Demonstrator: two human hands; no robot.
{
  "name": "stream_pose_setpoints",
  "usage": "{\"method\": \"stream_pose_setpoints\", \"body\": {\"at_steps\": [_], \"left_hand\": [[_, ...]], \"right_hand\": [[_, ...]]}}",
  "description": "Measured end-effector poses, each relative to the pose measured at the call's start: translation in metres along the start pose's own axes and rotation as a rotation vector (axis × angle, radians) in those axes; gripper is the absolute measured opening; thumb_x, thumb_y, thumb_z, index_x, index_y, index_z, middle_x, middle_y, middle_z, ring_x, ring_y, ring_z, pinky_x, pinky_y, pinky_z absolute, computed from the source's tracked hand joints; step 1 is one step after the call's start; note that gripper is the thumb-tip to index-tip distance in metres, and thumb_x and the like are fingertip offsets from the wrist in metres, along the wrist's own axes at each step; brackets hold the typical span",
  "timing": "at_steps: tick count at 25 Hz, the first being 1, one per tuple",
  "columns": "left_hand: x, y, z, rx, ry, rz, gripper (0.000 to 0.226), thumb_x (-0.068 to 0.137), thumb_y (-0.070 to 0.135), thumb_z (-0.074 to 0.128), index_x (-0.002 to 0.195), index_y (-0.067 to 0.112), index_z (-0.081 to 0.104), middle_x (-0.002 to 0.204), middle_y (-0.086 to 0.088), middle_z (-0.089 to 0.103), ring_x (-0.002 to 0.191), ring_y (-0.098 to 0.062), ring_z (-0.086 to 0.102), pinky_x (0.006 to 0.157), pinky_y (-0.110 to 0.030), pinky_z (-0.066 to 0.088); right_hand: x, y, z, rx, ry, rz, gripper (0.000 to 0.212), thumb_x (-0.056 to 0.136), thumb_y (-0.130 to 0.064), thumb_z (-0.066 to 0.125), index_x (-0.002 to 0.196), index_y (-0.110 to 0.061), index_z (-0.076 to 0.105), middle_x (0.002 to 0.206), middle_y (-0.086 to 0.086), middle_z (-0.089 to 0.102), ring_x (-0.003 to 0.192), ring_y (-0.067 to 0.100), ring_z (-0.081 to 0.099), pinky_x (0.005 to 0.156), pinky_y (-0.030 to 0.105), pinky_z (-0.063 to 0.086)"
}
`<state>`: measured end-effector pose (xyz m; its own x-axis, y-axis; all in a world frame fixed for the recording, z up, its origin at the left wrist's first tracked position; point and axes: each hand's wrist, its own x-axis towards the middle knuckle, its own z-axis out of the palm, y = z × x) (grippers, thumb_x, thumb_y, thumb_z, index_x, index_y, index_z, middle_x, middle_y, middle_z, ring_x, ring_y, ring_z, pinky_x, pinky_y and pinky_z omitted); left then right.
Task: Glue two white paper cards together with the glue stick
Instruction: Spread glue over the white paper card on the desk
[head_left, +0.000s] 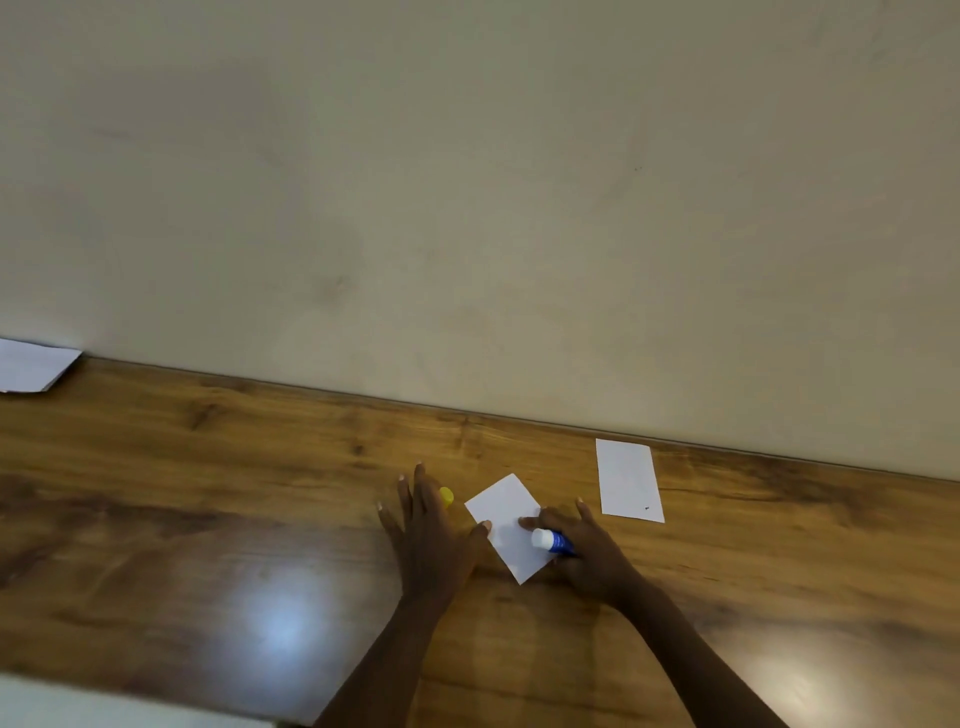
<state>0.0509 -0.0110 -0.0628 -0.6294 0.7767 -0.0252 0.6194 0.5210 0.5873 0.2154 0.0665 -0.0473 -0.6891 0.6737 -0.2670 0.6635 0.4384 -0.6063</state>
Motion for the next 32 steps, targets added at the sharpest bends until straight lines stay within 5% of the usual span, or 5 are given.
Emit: {"method": "stream_pose_setpoints", "body": {"at_steps": [5, 8, 17, 25, 32], "left_hand": [[-0.009, -0.01, 0.01, 0.08, 0.076, 0.056, 0.096, 0.07, 0.053, 0.067, 0.141, 0.008, 0.021, 0.155, -0.01, 0.016, 0.144, -0.03, 0.01, 0.11, -0.058, -0.008], [-0.008, -0.01, 0.01, 0.102, 0.079, 0.1, 0.095, 0.071, 0.053, 0.066, 0.142, 0.009, 0.02, 0.155, -0.009, 0.017, 0.143, -0.031, 0.012, 0.107, -0.056, -0.014], [-0.01, -0.012, 0.006, -0.353, 0.11, 0.009, 0.051, 0.087, 0.025, 0.056, 0.132, 0.01, 0.039, 0.142, -0.017, 0.042, 0.137, -0.032, 0.031, 0.117, -0.053, 0.012], [-0.007, 0.024, -0.025, -0.997, 0.131, -0.261, 0.026, 0.069, 0.005, 0.074, 0.072, 0.017, 0.052, 0.07, -0.001, 0.063, 0.064, -0.009, 0.063, 0.049, -0.016, 0.05], [0.006, 0.041, -0.046, -1.17, 0.106, -0.316, 0.022, 0.075, 0.001, 0.069, 0.069, 0.012, 0.05, 0.071, -0.007, 0.058, 0.07, -0.018, 0.059, 0.06, -0.027, 0.052]], "right_hand": [[0.004, -0.013, 0.009, 0.175, 0.285, 0.057, 0.029, 0.085, -0.014, 0.058, 0.111, -0.014, 0.046, 0.11, 0.006, 0.059, 0.093, 0.014, 0.057, 0.089, 0.024, 0.047], [0.018, -0.035, 0.012, 0.488, 0.445, 0.134, 0.023, 0.084, -0.019, 0.059, 0.101, -0.018, 0.043, 0.088, -0.003, 0.054, 0.075, 0.013, 0.055, 0.063, 0.012, 0.042], [0.035, -0.064, 0.05, 0.814, 0.463, 0.043, 0.044, 0.082, -0.013, 0.061, 0.117, -0.025, 0.038, 0.103, -0.008, 0.057, 0.093, 0.012, 0.059, 0.077, 0.014, 0.05], [0.021, -0.073, 0.038, 0.841, 0.487, -0.069, 0.033, 0.075, 0.001, 0.066, 0.092, -0.021, 0.05, 0.095, -0.007, 0.057, 0.087, 0.013, 0.061, 0.07, 0.014, 0.054], [0.014, -0.081, 0.032, 0.971, 0.585, 0.037, 0.015, 0.089, -0.011, 0.048, 0.08, -0.005, 0.058, 0.052, 0.0, 0.061, 0.039, 0.007, 0.055, 0.039, 0.013, 0.044]]}}
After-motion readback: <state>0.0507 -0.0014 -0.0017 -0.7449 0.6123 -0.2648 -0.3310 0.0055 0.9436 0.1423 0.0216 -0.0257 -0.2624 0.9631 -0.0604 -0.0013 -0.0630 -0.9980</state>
